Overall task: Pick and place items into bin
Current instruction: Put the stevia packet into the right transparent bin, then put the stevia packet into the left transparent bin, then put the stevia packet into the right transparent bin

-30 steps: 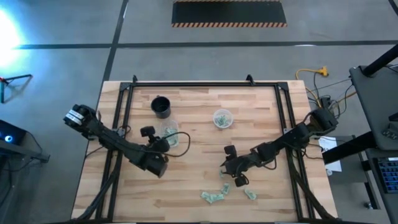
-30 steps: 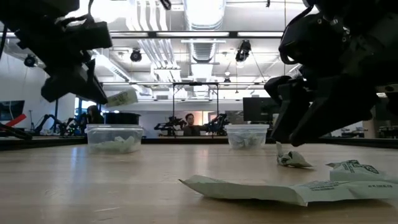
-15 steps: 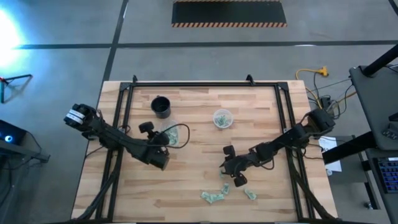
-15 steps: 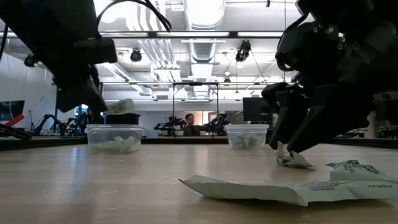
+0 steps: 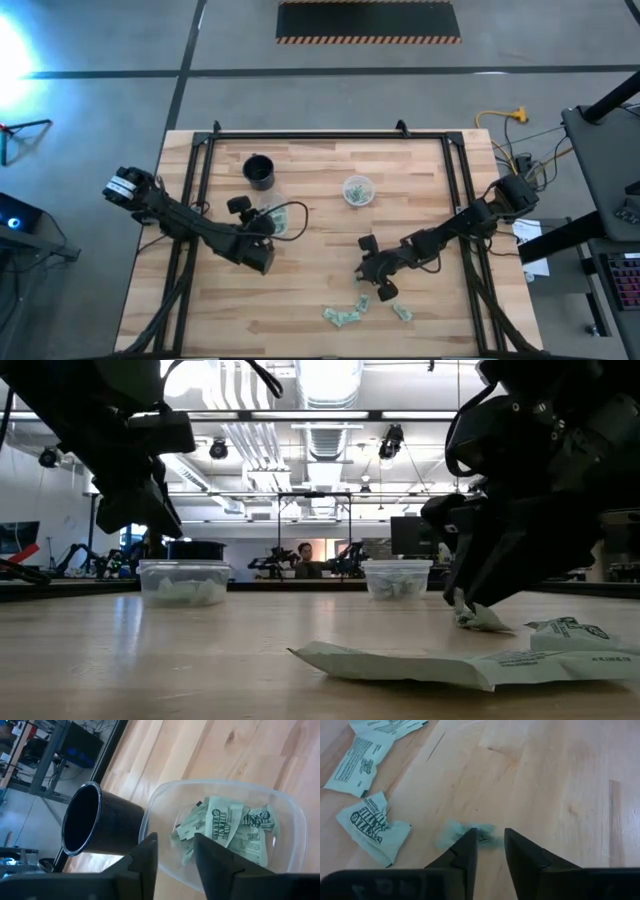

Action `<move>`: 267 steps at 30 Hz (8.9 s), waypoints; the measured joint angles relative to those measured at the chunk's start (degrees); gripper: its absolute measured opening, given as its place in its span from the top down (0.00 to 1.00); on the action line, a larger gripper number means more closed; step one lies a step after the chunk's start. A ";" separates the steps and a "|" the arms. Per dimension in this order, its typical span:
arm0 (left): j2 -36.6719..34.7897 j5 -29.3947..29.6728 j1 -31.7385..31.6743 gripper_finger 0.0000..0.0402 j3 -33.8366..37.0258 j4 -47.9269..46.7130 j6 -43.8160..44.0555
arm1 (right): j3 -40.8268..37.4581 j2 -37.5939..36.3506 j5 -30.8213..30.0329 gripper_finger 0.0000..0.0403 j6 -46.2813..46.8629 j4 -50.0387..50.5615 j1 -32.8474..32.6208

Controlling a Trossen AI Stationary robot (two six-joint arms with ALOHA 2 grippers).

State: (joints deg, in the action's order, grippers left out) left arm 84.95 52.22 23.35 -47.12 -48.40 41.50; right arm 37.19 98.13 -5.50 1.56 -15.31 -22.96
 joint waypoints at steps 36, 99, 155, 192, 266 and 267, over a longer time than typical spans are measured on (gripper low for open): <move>-1.09 -1.54 12.76 0.65 -6.16 26.43 -21.96 | 0.21 -18.35 -27.60 0.98 -6.66 17.20 3.43; 28.30 -57.09 2.12 0.65 -19.51 53.84 -49.31 | -1.99 -47.81 -21.51 0.60 -7.62 25.91 7.72; 12.70 -27.72 1.62 1.00 -18.77 21.96 -45.43 | -4.66 -47.17 -17.52 0.68 -5.85 25.63 6.93; -11.54 -9.68 -3.19 0.85 6.76 9.44 -21.05 | -5.92 -23.91 1.70 0.71 11.71 19.22 -2.08; -11.58 -9.96 -3.23 0.61 5.25 14.93 -21.40 | -1.29 1.51 6.80 0.55 9.40 -5.22 -6.56; -11.58 -9.96 -3.23 0.61 5.23 14.93 -21.40 | -1.29 1.51 6.80 0.55 9.40 -5.22 -6.56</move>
State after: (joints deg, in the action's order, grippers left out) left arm 73.36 42.26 20.12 -41.89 -33.47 20.10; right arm 35.90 99.63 1.30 10.96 -20.53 -29.52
